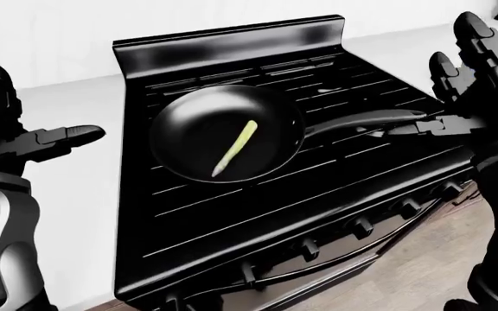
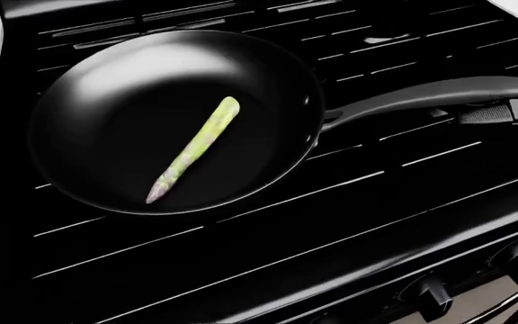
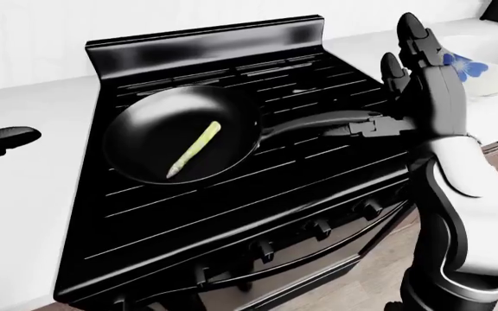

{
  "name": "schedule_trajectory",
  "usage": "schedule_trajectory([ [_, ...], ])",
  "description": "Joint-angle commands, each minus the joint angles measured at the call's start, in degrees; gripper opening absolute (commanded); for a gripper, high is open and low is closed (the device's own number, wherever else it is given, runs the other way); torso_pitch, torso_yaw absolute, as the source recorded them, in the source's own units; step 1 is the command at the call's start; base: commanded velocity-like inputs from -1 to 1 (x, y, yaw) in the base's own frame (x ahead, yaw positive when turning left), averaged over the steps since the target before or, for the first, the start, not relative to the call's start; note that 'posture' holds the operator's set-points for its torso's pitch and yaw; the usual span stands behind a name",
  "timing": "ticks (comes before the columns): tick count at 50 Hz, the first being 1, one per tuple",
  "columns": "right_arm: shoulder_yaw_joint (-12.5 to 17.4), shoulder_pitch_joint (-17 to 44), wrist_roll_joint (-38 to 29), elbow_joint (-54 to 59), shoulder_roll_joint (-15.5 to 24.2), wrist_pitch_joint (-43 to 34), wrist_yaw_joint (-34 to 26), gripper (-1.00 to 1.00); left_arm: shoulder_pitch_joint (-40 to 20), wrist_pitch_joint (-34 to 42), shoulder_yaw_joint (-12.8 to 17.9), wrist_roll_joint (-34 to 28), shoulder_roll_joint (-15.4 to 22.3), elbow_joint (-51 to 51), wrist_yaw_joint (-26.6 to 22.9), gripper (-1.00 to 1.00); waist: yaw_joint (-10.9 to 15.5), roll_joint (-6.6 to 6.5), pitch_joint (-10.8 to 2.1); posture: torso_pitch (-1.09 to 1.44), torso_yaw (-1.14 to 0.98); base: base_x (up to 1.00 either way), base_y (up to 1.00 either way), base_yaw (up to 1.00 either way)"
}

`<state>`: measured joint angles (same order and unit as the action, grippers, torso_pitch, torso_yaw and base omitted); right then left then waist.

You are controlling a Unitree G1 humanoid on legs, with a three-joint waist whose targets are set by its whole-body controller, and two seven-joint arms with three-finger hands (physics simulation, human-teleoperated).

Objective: Pick the asparagus from the pan and place it in the bowl.

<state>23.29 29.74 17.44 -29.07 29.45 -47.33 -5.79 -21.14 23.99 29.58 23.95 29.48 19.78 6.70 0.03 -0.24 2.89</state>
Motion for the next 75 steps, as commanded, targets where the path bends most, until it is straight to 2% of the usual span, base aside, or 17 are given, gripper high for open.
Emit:
schedule_trajectory([
  [1, 1.1, 2.0, 1.3, -2.0, 0.5, 1.7, 0.5, 1.0, -1.3, -1.7, 0.8, 0.0, 1.2, 1.8, 0.0, 1.0, 0.0, 0.03, -1.44, 0.0, 0.0, 0.0, 0.0, 0.0],
  [8, 0.1, 4.0, 0.3, 1.6, 1.5, 2.6, 4.2, 1.0, -1.5, -1.7, 0.8, 0.1, 1.3, 1.8, 0.1, 1.0, 0.0, 0.11, -1.42, 0.0, 0.0, 0.0, 0.0, 0.0],
  [30, -1.7, 9.8, 0.5, 6.6, 5.1, 1.2, 1.9, 1.0, -1.3, -2.2, 0.8, -0.2, 1.2, 1.3, 0.0, 1.0, 0.0, 0.03, -1.05, 0.0, 0.0, 0.0, 0.0, 0.0],
  [31, -1.7, 10.2, 0.6, 6.7, 5.2, 0.9, 1.6, 1.0, -1.2, -2.2, 0.8, -0.2, 1.2, 1.4, 0.0, 1.0, 0.2, -0.21, -1.99, 0.0, 0.0, 0.0, 0.0, 0.15],
  [40, -2.3, 12.4, -0.2, 7.0, 6.0, 0.0, 1.3, 1.0, -1.4, -1.9, 0.9, 0.0, 1.4, 1.7, 0.1, 1.0, 0.4, 0.52, -1.02, 0.0, 0.0, 0.0, 0.0, 0.24],
  [45, -2.6, 13.5, -0.4, 7.2, 6.1, -0.6, 1.0, 1.0, -1.3, -1.8, 1.0, 0.1, 1.4, 1.8, 0.1, 1.0, 0.6, -0.66, -1.12, 0.0, 0.0, 0.0, 0.0, 0.29],
  [48, -2.6, 13.4, -0.5, 7.2, 6.1, -0.8, 0.7, 1.0, -1.3, -1.8, 1.0, 0.1, 1.4, 1.8, 0.1, 1.0, 0.2, -3.64, -1.51, 0.0, 0.0, 0.0, 0.0, 0.3],
  [50, -2.7, 13.5, -0.6, 7.1, 6.1, -1.0, 0.7, 1.0, -1.2, -1.8, 1.0, 0.1, 1.4, 1.8, 0.1, 1.0, 0.4, -2.83, -1.24, 0.0, 0.0, 0.0, 0.0, 0.3],
  [52, -2.8, 13.6, -0.8, 7.0, 6.0, -1.0, 0.6, 1.0, -1.3, -1.8, 1.0, 0.1, 1.4, 1.8, 0.1, 1.0, 0.4, -3.03, -1.48, 0.0, 0.0, 0.0, 0.0, 0.3],
  [59, -3.0, 14.1, -1.1, 6.9, 5.8, -1.5, 0.3, 1.0, -1.2, -2.0, 0.9, 0.0, 1.3, 1.6, 0.1, 1.0, 0.2, -0.05, -1.15, 0.0, 0.0, 0.0, 0.0, 0.29],
  [61, -3.1, 14.3, -1.3, 7.0, 5.9, -1.5, 0.2, 1.0, -1.3, -1.9, 1.0, 0.0, 1.3, 1.6, 0.1, 1.0, 0.2, 1.71, -1.13, 0.0, 0.0, 0.0, 0.0, 0.29],
  [63, -3.2, 14.5, -1.3, 6.9, 5.8, -1.6, 0.2, 1.0, -1.2, -2.1, 0.9, 0.0, 1.3, 1.5, 0.0, 1.0, 0.2, 5.19, -2.08, 0.0, 0.0, 0.0, 0.0, 0.3],
  [64, -3.3, 14.5, -1.4, 6.9, 5.7, -1.7, 0.1, 1.0, -1.2, -2.1, 0.9, -0.1, 1.3, 1.4, 0.0, 1.0, -0.2, 2.53, -1.42, 0.0, 0.0, 0.0, 0.0, 0.29],
  [66, -3.5, 14.6, -1.6, 6.8, 5.6, -1.7, 0.1, 1.0, -1.4, -2.1, 1.0, 0.0, 1.4, 1.4, 0.0, 1.0, 0.3, 3.45, -1.44, 0.0, 0.0, 0.0, 0.0, 0.3],
  [68, -3.5, 15.1, -1.6, 7.0, 5.6, -1.9, 0.0, 1.0, -1.3, -2.1, 0.9, 0.0, 1.4, 1.4, 0.0, 1.0, 0.5, 2.77, -1.82, 0.0, 0.0, 0.0, 0.0, 0.29],
  [72, -3.3, 15.2, -1.5, 6.9, 5.5, -2.3, -0.1, 1.0, -1.3, -2.0, 1.0, 0.0, 1.5, 1.5, 0.0, 1.0, 0.5, 0.79, -0.97, 0.0, 0.0, 0.0, 0.0, 0.31],
  [75, -3.4, 15.6, -1.3, 7.0, 5.5, -2.7, 0.0, 1.0, -1.3, -2.0, 1.0, 0.0, 1.5, 1.5, 0.0, 1.0, 0.1, -1.65, -1.04, 0.0, 0.0, 0.0, 0.0, 0.32],
])
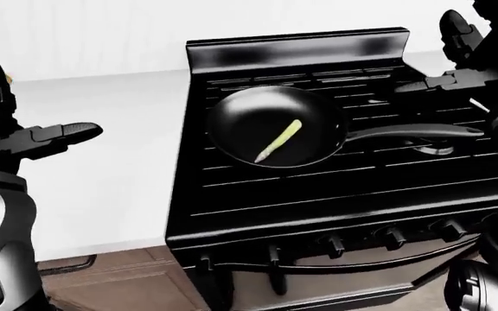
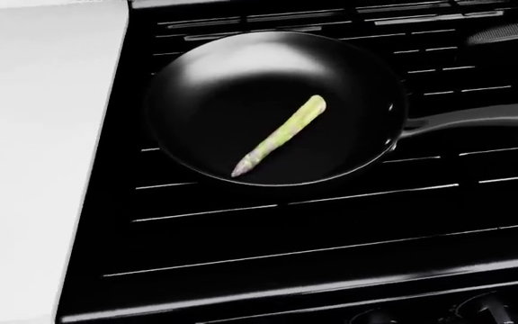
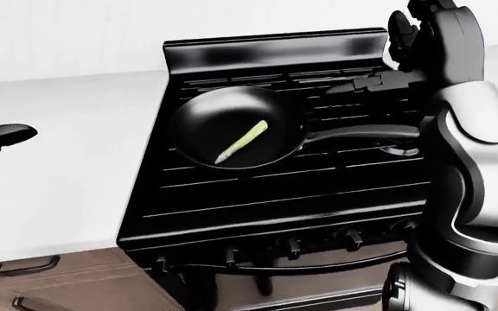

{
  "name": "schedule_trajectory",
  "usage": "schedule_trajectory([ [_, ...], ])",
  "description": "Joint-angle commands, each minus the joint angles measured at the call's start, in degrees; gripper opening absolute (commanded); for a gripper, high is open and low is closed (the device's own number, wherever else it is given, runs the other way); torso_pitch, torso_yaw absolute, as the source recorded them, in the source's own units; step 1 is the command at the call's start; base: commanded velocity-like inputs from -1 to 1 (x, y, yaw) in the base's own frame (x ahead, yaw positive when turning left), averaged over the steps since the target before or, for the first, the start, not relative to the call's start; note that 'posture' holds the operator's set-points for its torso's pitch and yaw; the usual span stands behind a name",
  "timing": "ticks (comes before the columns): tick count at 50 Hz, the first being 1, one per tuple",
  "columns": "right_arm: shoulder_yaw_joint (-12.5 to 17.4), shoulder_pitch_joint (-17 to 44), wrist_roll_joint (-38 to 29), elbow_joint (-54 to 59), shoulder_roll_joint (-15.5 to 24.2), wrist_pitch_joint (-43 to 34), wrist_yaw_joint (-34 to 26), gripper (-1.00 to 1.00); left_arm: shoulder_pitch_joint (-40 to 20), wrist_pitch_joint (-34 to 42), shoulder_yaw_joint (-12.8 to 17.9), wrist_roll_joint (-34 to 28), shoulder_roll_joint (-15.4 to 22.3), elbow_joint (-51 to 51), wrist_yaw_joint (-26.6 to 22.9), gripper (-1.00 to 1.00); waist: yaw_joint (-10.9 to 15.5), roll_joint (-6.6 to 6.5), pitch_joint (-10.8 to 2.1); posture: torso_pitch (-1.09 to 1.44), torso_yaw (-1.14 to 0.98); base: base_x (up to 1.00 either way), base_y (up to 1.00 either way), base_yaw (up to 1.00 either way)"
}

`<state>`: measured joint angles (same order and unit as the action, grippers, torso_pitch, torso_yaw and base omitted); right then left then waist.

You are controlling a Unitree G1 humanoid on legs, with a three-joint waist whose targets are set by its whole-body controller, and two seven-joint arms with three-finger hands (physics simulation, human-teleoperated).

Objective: Pick the asparagus from the pan and place it in the bowl.

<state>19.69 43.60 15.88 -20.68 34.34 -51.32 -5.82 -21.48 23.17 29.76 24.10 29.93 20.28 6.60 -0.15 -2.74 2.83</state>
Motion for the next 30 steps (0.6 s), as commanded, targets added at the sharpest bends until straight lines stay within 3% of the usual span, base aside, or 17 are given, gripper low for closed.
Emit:
schedule_trajectory([
  [1, 0.1, 2.1, 0.3, -1.3, 0.7, 1.0, 0.1, 1.0, -1.0, -1.1, 0.8, -0.1, 1.0, 1.0, 0.2, 1.0, 0.1, -0.43, -1.19, 0.0, 0.0, 0.0, 0.0, 0.32],
  [2, 0.1, 2.4, 0.4, -1.2, 0.7, 0.8, 0.2, 1.0, -1.0, -1.1, 0.8, -0.1, 1.0, 1.1, 0.2, 1.0, 0.0, -2.38, -1.85, 0.0, 0.0, 0.0, 0.0, 0.32],
  [5, 0.0, 3.3, 0.8, -0.5, 0.5, 0.4, 0.8, 1.0, -1.0, -1.0, 0.8, 0.0, 1.0, 1.1, 0.2, 1.0, 0.0, -1.6, -1.38, 0.0, 0.0, 0.0, 0.0, 0.21],
  [7, -0.5, 4.2, 0.8, 0.0, 0.7, 0.3, 1.0, 1.0, -1.1, -0.9, 0.9, 0.0, 1.1, 1.2, 0.2, 1.0, 0.2, -0.46, -1.72, 0.0, 0.0, 0.0, 0.0, 0.09],
  [8, -0.7, 4.6, 0.9, 0.2, 0.6, 0.1, 1.0, 1.0, -1.1, -0.9, 0.9, 0.0, 1.1, 1.2, 0.2, 1.0, 0.2, 0.2, -0.7, 0.0, 0.0, 0.0, 0.0, 0.0],
  [11, -1.4, 5.2, 0.3, 1.0, 0.8, 0.1, 0.7, 1.0, -0.9, -0.9, 0.8, 0.0, 1.0, 1.3, 0.2, 1.0, 0.7, 1.92, 0.34, 0.0, 0.0, 0.0, 0.0, 0.0],
  [13, -2.0, 6.0, -0.3, 2.0, 0.8, 0.2, 0.3, 1.0, -0.9, -0.9, 0.9, 0.0, 1.0, 1.3, 0.2, 1.0, 1.3, 4.29, -0.17, 0.0, 0.0, 0.0, 0.0, 0.0],
  [14, -2.4, 6.6, -0.7, 2.5, 0.8, 0.2, 0.0, 1.0, -1.0, -0.9, 0.8, 0.0, 1.0, 1.3, 0.2, 1.0, 1.7, 4.79, -0.3, 0.0, 0.0, 0.0, 0.0, 0.0],
  [15, -2.6, 7.0, -0.9, 2.7, 0.7, -0.1, -0.2, 1.0, -1.0, -0.9, 0.8, 0.0, 1.0, 1.3, 0.2, 1.0, 1.3, 3.38, 0.12, 0.0, 0.0, 0.0, 0.0, 0.0],
  [21, -5.8, 11.9, -5.8, 7.6, 1.2, 1.1, -3.9, 1.0, -0.8, -1.1, 0.7, -0.2, 0.8, 1.2, 0.1, 1.0, 0.6, 2.14, -0.71, 0.0, 0.0, 0.0, 0.0, 0.0],
  [22, -7.4, 12.1, -7.9, 8.6, 1.9, 2.5, -5.8, 1.0, -0.7, -1.2, 0.7, -0.2, 0.7, 1.2, 0.1, 1.0, 0.4, 1.99, -0.76, 0.0, 0.0, 0.0, 0.0, 0.0],
  [30, -10.2, 19.2, -18.6, 17.4, 0.2, 10.9, -16.0, 1.0, -0.8, -1.2, 0.7, -0.1, 0.5, 1.2, 0.0, 1.0, -0.1, 1.34, -1.15, 0.0, 0.0, 0.0, 0.0, 0.0],
])
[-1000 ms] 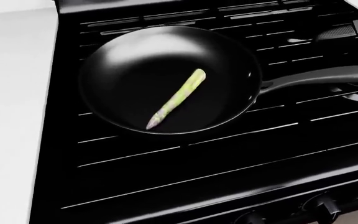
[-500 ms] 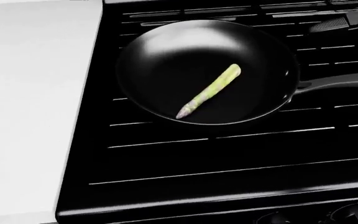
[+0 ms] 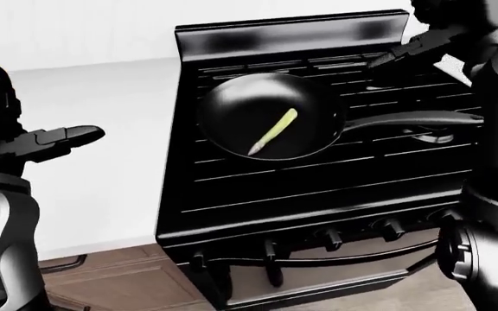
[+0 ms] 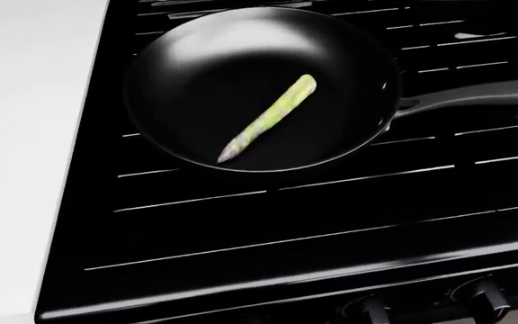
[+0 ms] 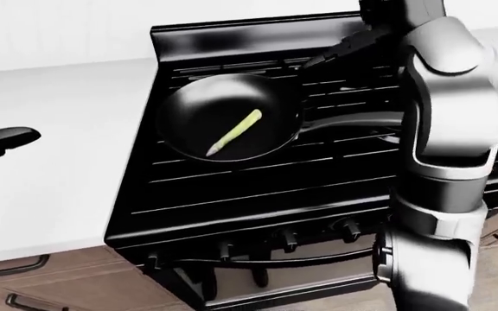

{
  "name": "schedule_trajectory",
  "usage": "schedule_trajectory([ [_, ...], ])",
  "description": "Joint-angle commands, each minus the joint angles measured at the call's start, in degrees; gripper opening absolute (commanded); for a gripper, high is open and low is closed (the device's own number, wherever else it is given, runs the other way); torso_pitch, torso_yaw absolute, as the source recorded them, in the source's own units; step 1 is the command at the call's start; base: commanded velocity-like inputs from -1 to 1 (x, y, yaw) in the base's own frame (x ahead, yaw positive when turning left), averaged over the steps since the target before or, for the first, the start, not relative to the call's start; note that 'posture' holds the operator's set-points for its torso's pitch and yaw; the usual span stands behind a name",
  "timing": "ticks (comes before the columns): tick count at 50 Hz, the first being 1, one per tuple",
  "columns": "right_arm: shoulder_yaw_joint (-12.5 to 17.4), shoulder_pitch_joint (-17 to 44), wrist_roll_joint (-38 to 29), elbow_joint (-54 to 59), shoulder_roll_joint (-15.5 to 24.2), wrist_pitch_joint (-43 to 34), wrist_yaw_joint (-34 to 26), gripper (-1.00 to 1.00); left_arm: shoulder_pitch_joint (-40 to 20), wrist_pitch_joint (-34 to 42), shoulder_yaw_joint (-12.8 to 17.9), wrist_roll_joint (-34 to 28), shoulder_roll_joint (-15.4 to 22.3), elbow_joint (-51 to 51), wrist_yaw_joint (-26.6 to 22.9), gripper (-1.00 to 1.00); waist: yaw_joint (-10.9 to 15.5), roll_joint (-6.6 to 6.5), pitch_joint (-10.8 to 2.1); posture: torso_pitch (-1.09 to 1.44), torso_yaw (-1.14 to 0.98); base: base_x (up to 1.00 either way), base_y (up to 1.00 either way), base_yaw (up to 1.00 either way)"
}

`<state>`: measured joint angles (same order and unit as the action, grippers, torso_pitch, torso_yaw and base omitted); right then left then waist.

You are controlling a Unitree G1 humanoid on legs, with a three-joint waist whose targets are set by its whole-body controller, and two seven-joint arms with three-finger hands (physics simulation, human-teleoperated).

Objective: Pick the asparagus from the pan and place it in the bowl.

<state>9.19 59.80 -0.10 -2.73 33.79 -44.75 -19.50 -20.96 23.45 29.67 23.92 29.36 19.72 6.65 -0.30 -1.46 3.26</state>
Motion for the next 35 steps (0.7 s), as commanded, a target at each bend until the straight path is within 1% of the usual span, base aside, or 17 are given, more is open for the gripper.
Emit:
schedule_trajectory([
  [1, -0.2, 5.4, -4.1, 2.5, 0.5, 5.7, -3.4, 1.0, -1.2, -1.5, 0.8, 0.2, 1.1, 1.9, -0.1, 1.0, 0.0, 0.01, -1.56, 0.0, 0.0, 0.0, 0.0, 0.0],
  [2, -0.7, 7.2, -5.1, 5.0, 0.4, 7.4, -5.3, 1.0, -1.1, -1.6, 0.9, 0.2, 1.1, 1.8, -0.1, 1.0, -0.1, -0.08, -1.57, 0.0, 0.0, 0.0, 0.0, 0.0],
  [3, -0.7, 9.2, -6.5, 8.2, 0.1, 8.3, -5.9, 1.0, -1.1, -1.8, 0.9, 0.2, 1.0, 1.6, -0.2, 1.0, -0.2, -0.18, -1.61, 0.0, 0.0, 0.0, 0.0, 0.0],
  [4, -2.3, 9.9, -8.7, 10.7, 0.6, 12.0, -8.3, 1.0, -1.2, -1.8, 0.9, 0.3, 1.1, 1.7, -0.1, 1.0, -0.3, -0.27, -1.62, 0.0, 0.0, 0.0, 0.0, 0.0],
  [6, -2.4, 12.0, -11.7, 14.1, -0.4, 14.9, -10.6, 1.0, -1.2, -1.8, 0.8, 0.3, 1.1, 1.7, 0.0, 1.0, -0.4, -0.35, -1.55, 0.0, 0.0, 0.0, 0.0, 0.0],
  [8, -3.1, 15.3, -15.0, 20.0, -1.1, 19.9, -12.2, 1.0, -1.0, -2.1, 0.6, 0.0, 0.9, 1.5, -0.1, 1.0, -0.5, -0.39, -1.56, 0.0, 0.0, 0.0, 0.0, 0.0],
  [12, -3.5, 20.5, -18.3, 29.4, -2.9, 25.9, -15.7, 1.0, -1.0, -2.1, 0.8, 0.1, 1.0, 1.7, -0.4, 1.0, -0.7, -0.7, -1.69, 0.0, 0.0, 0.0, 0.0, 0.0],
  [16, -4.7, 22.7, -22.0, 34.5, -4.2, 33.0, -18.7, 1.0, -0.9, -2.2, 0.8, 0.1, 0.9, 1.7, -0.4, 1.0, -0.8, -0.93, -1.58, 0.0, 0.0, 0.0, 0.0, 0.0],
  [17, -5.2, 23.1, -23.1, 35.7, -4.7, 33.6, -20.1, 1.0, -0.8, -2.3, 0.8, 0.1, 0.9, 1.7, -0.5, 1.0, -0.8, -0.98, -1.55, 0.0, 0.0, 0.0, 0.0, 0.0],
  [19, -5.5, 24.9, -25.3, 40.8, -5.2, 38.4, -19.8, 1.0, -0.8, -2.3, 0.7, 0.1, 0.8, 1.7, -0.5, 1.0, -0.9, -1.11, -1.51, 0.0, 0.0, 0.0, 0.0, 0.0],
  [22, -6.9, 28.8, -29.7, 49.9, -5.5, 47.1, -19.1, 1.0, -0.7, -2.5, 0.7, 0.0, 0.7, 1.6, -0.6, 1.0, -1.0, -1.37, -1.51, 0.0, 0.0, 0.0, 0.0, 0.0],
  [25, -7.5, 31.1, -33.1, 55.5, -6.4, 53.5, -19.3, 1.0, -0.7, -2.6, 0.7, 0.0, 0.6, 1.5, -0.7, 1.0, -1.1, -1.58, -1.43, 0.0, 0.0, 0.0, 0.0, 0.0],
  [27, -7.7, 32.7, -35.0, 58.4, -7.1, 55.9, -19.0, 1.0, -0.6, -2.7, 0.7, 0.0, 0.6, 1.5, -0.7, 1.0, -1.2, -1.72, -1.37, 0.0, 0.0, 0.0, 0.0, 0.0],
  [29, -8.8, 33.9, -37.6, 61.1, -7.5, 60.1, -19.9, 1.0, -0.6, -2.6, 0.9, 0.1, 0.6, 1.5, -0.7, 1.0, -1.3, -1.86, -1.3, 0.0, 0.0, 0.0, 0.0, 0.0],
  [30, -8.8, 34.5, -38.5, 62.4, -7.8, 61.6, -20.0, 1.0, -0.6, -2.6, 0.9, 0.2, 0.7, 1.6, -0.7, 1.0, -1.3, -1.93, -1.25, 0.0, 0.0, 0.0, 0.0, 0.0],
  [31, -9.5, 35.2, -40.3, 64.1, -7.9, 63.7, -19.0, 1.0, -0.6, -2.7, 0.9, 0.2, 0.6, 1.5, -0.7, 1.0, -1.4, -2.0, -1.2, 0.0, 0.0, 0.0, 0.0, 0.0],
  [35, -9.5, 36.7, -44.1, 68.2, -8.8, 66.8, -17.6, 1.0, -0.4, -3.2, 0.7, -0.1, 0.4, 1.1, -0.9, 1.0, -1.5, -2.14, -1.11, 0.0, 0.0, 0.0, 0.0, 0.0],
])
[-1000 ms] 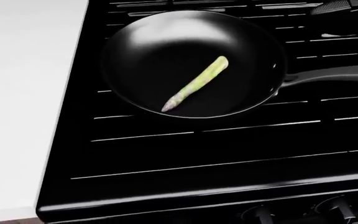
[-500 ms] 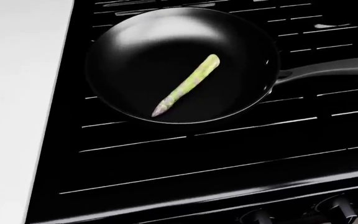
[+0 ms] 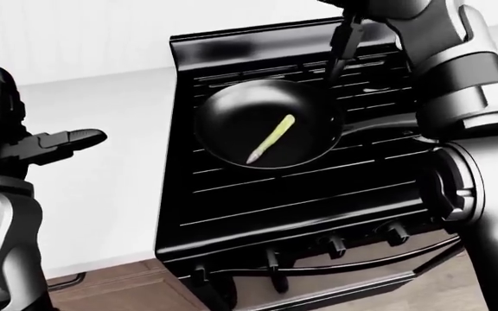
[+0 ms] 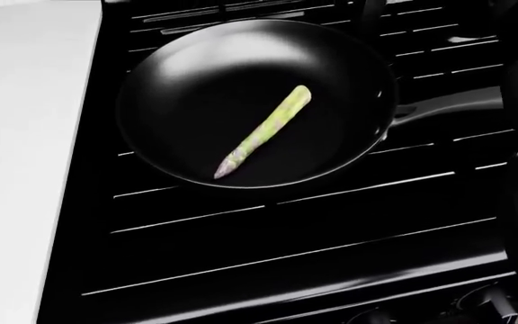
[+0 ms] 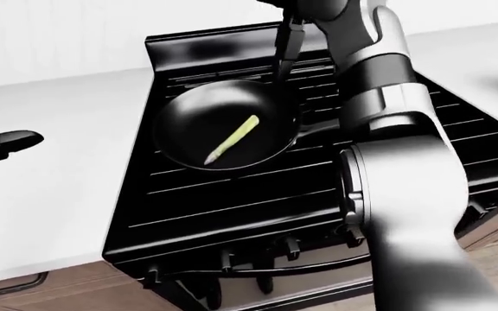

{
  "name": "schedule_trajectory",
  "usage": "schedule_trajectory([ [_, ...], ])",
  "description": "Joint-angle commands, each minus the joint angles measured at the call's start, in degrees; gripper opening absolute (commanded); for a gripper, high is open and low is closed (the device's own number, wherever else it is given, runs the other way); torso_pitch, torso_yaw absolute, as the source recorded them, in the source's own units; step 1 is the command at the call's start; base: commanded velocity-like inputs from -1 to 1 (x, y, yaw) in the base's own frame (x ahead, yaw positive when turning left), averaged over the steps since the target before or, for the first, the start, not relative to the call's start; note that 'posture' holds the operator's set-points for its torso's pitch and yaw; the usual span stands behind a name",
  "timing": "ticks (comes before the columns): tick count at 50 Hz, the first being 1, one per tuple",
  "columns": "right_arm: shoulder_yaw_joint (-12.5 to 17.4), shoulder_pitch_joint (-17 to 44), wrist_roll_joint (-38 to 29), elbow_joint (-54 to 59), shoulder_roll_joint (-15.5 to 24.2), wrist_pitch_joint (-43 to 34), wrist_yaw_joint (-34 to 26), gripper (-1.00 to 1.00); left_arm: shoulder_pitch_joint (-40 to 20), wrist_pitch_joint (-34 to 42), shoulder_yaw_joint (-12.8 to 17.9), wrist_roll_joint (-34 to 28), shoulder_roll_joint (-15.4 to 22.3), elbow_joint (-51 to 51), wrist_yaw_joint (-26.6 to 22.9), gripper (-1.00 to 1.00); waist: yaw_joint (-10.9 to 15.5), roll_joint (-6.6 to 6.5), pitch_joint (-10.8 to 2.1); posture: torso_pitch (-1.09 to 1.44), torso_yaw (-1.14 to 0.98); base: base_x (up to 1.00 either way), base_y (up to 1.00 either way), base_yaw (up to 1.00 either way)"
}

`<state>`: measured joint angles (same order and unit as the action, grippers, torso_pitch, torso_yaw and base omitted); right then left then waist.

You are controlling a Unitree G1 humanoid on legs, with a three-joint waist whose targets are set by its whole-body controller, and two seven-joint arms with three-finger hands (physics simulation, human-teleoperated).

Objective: Pick the asparagus from the pan and place it in the bowl.

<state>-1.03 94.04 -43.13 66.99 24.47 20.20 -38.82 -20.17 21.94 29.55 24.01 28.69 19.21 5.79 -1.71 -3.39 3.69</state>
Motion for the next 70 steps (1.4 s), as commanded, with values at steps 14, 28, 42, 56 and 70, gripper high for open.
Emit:
schedule_trajectory([
  [14, -0.7, 3.5, -10.8, 2.7, -3.3, 9.7, 1.9, 1.0, -0.6, -2.4, 1.0, -0.2, 0.8, 1.1, -0.4, 1.0, -0.1, -0.4, -1.37, 0.0, 0.0, 0.0, 0.0, 0.0],
  [28, -1.0, 3.4, -16.8, 3.9, -6.3, 13.2, 4.0, 1.0, -0.5, -2.5, 1.4, 0.2, 1.0, 1.2, -0.3, 1.0, 0.0, -0.55, -1.56, 0.0, 0.0, 0.0, 0.0, 0.0],
  [42, -1.8, 0.8, -19.0, 4.5, -9.5, 13.9, 4.2, 1.0, 0.0, -3.2, 1.5, 0.3, 0.7, 0.7, -0.6, 1.0, 0.0, -0.61, -1.91, 0.0, 0.0, 0.0, 0.0, 0.0],
  [56, -2.4, -1.9, -21.1, 4.2, -11.0, 14.7, 4.6, 1.0, 0.3, -3.6, 1.6, 0.3, 0.7, 0.3, -0.7, 1.0, 0.1, -0.62, -2.04, 0.0, 0.0, 0.0, 0.0, 0.0],
  [70, -2.9, -3.1, -22.0, 4.5, -11.9, 13.2, 0.5, 1.0, 0.3, -3.6, 1.7, 0.4, 0.8, 0.3, -0.8, 1.0, 0.0, -0.65, -2.11, 0.0, 0.0, 0.0, 0.0, 0.0],
])
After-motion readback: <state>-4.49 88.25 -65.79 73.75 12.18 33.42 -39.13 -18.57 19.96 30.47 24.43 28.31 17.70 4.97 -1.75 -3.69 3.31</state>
